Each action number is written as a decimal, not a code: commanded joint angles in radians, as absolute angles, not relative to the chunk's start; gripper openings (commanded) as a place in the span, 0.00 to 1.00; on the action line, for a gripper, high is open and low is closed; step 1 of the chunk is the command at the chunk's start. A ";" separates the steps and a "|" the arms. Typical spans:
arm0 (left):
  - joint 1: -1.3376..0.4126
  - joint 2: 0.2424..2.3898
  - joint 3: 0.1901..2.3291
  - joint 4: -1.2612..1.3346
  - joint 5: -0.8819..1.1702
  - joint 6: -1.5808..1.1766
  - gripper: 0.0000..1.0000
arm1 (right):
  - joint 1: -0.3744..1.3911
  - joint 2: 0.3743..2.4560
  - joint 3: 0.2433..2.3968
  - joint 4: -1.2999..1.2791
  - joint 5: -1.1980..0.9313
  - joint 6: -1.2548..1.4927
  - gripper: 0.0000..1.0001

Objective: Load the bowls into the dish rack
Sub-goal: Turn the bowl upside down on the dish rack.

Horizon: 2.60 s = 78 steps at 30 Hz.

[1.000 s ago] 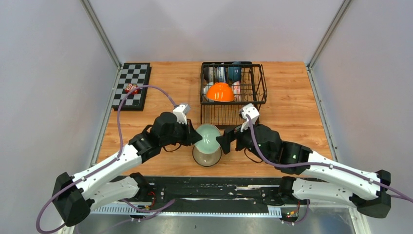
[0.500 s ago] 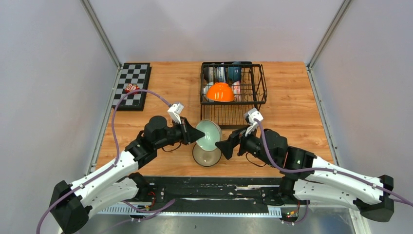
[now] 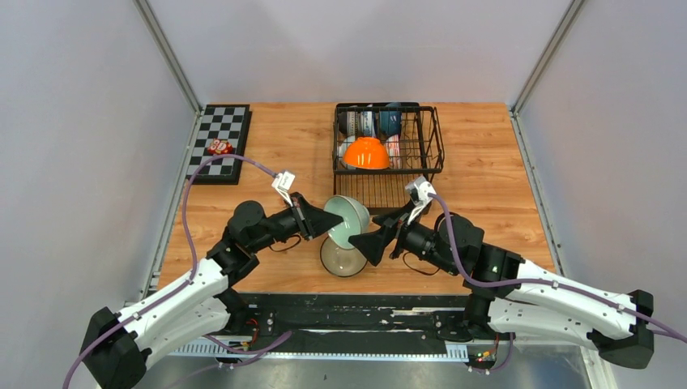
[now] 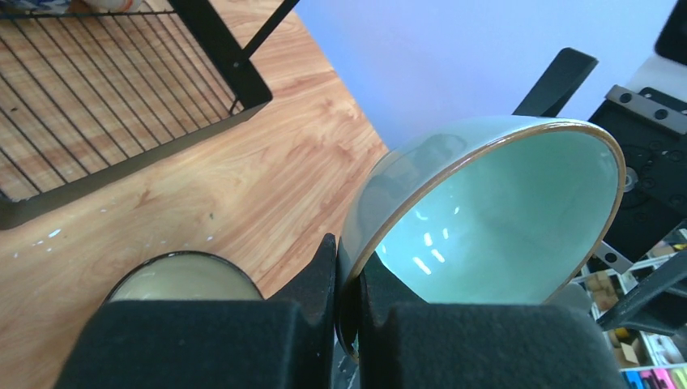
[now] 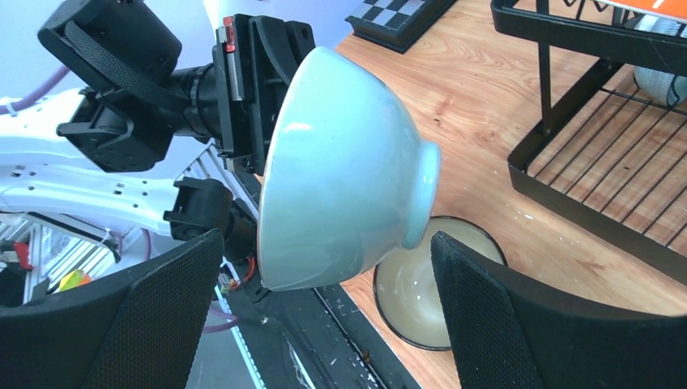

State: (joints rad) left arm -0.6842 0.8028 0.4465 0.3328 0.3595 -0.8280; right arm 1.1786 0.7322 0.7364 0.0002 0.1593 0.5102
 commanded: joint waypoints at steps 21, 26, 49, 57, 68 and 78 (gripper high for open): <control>-0.669 0.773 0.444 0.554 0.386 -0.891 0.00 | 1.185 0.731 0.717 0.190 0.068 0.479 0.96; -0.668 0.775 0.447 0.562 0.389 -0.887 0.00 | 1.185 0.725 0.708 0.207 0.080 0.482 0.93; -0.669 0.767 0.452 0.560 0.370 -0.866 0.00 | 1.185 0.760 0.707 0.307 0.109 0.512 0.90; -0.668 0.761 0.473 0.526 0.363 -0.843 0.00 | 1.186 0.748 0.704 0.277 0.112 0.506 0.89; -0.669 0.763 0.499 0.488 0.359 -0.818 0.00 | 1.184 0.728 0.701 0.225 0.106 0.492 0.86; -0.669 0.781 0.522 0.477 0.364 -0.810 0.00 | 1.186 0.730 0.710 0.208 0.107 0.479 0.85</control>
